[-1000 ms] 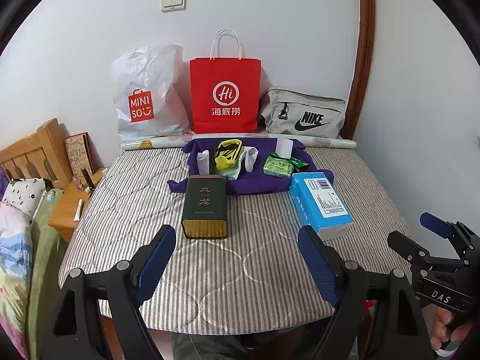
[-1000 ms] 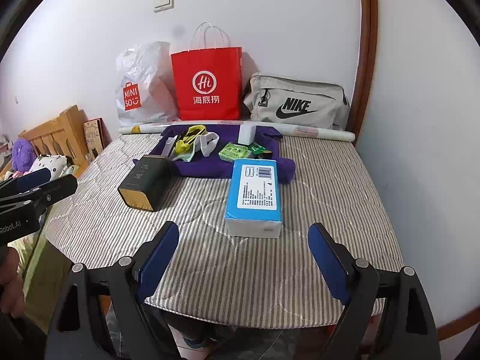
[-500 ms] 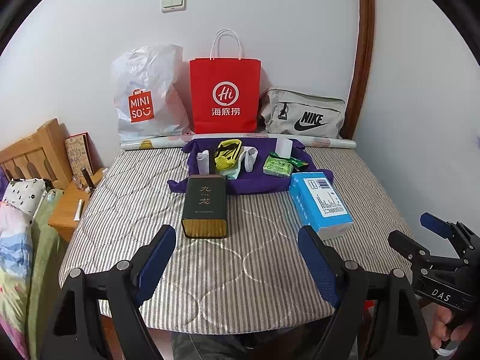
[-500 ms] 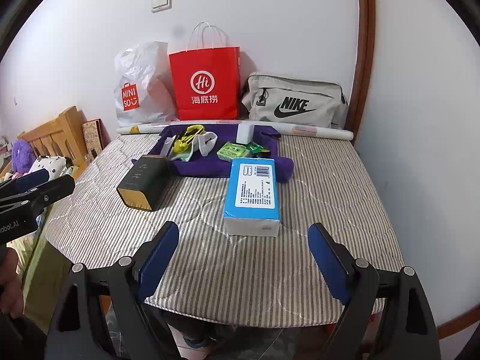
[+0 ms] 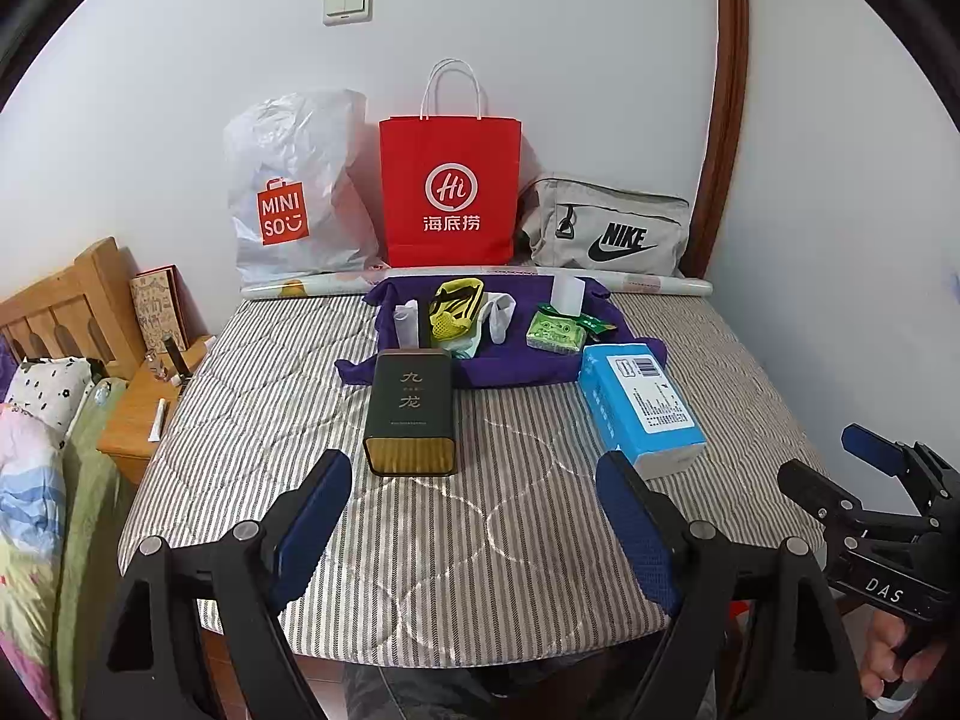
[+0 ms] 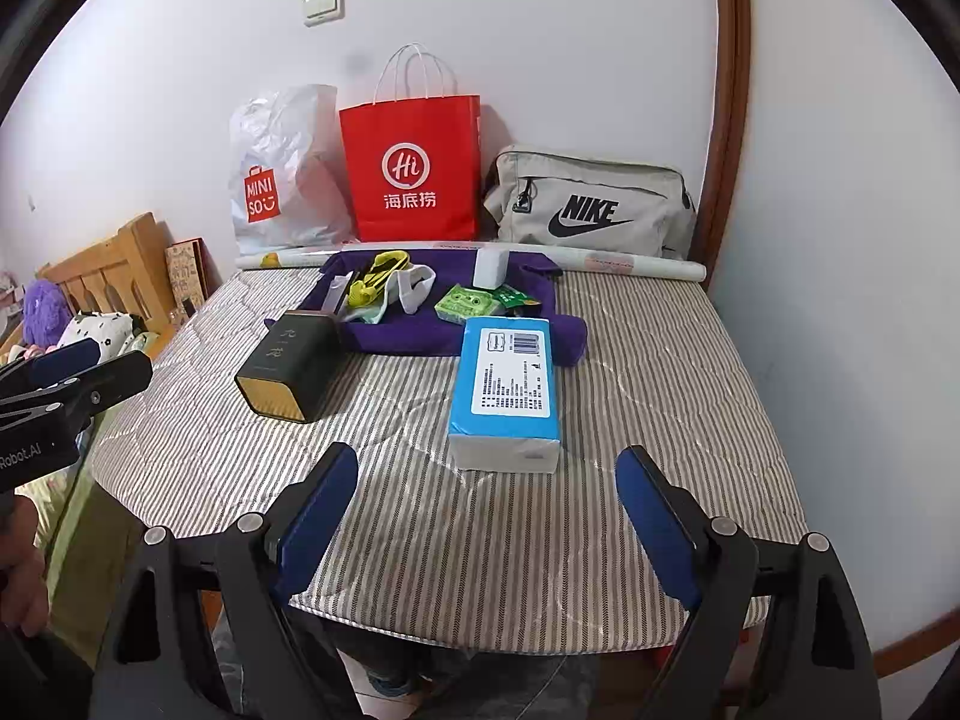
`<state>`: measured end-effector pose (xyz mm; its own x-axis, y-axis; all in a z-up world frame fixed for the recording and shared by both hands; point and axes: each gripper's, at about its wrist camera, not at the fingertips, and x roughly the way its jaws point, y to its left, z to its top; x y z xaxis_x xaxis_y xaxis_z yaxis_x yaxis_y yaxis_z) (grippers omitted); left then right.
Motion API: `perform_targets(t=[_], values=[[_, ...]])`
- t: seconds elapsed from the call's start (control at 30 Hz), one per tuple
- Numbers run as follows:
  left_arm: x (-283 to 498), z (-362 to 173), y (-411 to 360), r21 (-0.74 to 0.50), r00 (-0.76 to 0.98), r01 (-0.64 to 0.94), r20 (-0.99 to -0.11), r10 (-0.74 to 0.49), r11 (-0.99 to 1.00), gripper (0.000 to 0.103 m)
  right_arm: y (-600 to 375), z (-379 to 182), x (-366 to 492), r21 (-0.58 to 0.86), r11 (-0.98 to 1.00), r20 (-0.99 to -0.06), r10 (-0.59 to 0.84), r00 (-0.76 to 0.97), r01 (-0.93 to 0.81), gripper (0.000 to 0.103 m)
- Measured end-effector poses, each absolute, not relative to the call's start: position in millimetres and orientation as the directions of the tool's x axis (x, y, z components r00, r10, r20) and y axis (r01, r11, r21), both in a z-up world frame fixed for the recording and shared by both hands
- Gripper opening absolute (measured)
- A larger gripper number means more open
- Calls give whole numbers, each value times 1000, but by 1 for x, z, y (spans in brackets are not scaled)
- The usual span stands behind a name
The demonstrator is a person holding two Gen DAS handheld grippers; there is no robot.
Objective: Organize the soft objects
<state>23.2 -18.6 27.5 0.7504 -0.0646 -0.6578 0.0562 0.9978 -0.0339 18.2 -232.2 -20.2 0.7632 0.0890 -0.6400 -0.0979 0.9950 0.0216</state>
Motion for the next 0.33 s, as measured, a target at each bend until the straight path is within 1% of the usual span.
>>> perform_targets(t=[0.33], values=[[23,28,-19,-32,759,55,-648,-63,998,82,-232,-20,17,22,995,-639,89,764,-97,87]])
